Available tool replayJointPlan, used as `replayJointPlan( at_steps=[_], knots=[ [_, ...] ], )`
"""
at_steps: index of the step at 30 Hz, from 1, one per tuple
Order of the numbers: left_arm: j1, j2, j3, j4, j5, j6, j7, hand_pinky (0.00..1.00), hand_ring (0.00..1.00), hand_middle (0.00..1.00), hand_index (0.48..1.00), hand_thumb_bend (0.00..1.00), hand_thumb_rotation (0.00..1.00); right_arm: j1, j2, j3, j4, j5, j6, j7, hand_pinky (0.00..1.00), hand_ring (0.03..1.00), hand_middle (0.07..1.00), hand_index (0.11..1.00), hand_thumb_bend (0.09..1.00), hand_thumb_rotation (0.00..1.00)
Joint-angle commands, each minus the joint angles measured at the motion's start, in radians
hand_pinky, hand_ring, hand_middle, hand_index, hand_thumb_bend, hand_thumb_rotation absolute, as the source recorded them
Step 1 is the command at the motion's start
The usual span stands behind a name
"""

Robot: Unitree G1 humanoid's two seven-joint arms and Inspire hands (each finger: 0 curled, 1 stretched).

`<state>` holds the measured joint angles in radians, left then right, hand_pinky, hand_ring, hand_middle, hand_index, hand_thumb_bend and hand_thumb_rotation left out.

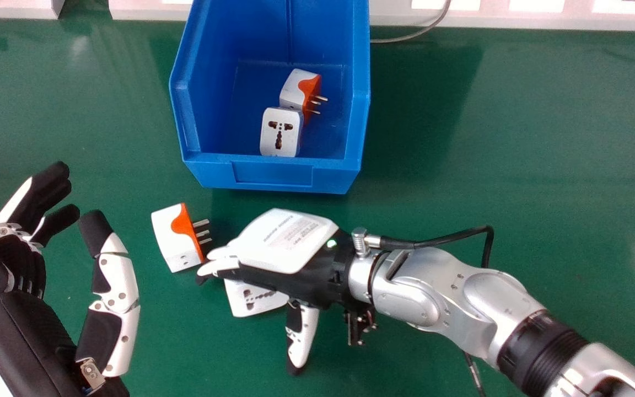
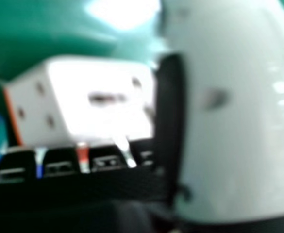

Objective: Pick all objects and put in blue box

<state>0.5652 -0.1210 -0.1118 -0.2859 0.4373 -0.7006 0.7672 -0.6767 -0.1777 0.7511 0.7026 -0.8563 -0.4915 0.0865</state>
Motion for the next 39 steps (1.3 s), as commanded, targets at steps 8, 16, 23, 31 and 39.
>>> replayJointPlan(
  at_steps=[8,16,23,31,39],
  knots=[
    [0.003,-0.078,-0.006,-0.030,0.012,-0.005,0.005,0.65,0.70,0.71,0.718,0.26,0.00,0.007,0.019,0.022,0.063,-0.003,-0.055,-0.096,0.31,0.459,0.588,0.630,0.490,0.00],
    [0.013,-0.076,-0.008,-0.031,0.009,-0.007,0.002,0.65,0.70,0.71,0.717,0.27,0.00,0.023,0.023,0.007,0.051,0.011,-0.076,-0.126,0.28,0.417,0.527,0.572,0.484,0.00],
    [0.018,-0.077,-0.008,-0.033,0.009,-0.008,0.002,0.64,0.70,0.71,0.719,0.27,0.00,0.020,0.022,0.004,0.046,0.010,-0.097,-0.130,0.28,0.422,0.538,0.555,0.486,0.00],
    [0.023,-0.077,-0.011,-0.031,0.008,-0.011,0.002,0.65,0.71,0.71,0.720,0.27,0.00,0.028,0.021,-0.009,0.026,0.028,-0.109,-0.108,0.28,0.418,0.529,0.563,0.486,0.00],
    [0.029,-0.074,-0.013,-0.028,0.002,-0.024,0.001,0.66,0.71,0.71,0.721,0.26,0.00,0.063,0.000,-0.048,-0.063,0.072,-0.148,-0.104,0.28,0.423,0.545,0.540,0.487,0.00]
  ],
)
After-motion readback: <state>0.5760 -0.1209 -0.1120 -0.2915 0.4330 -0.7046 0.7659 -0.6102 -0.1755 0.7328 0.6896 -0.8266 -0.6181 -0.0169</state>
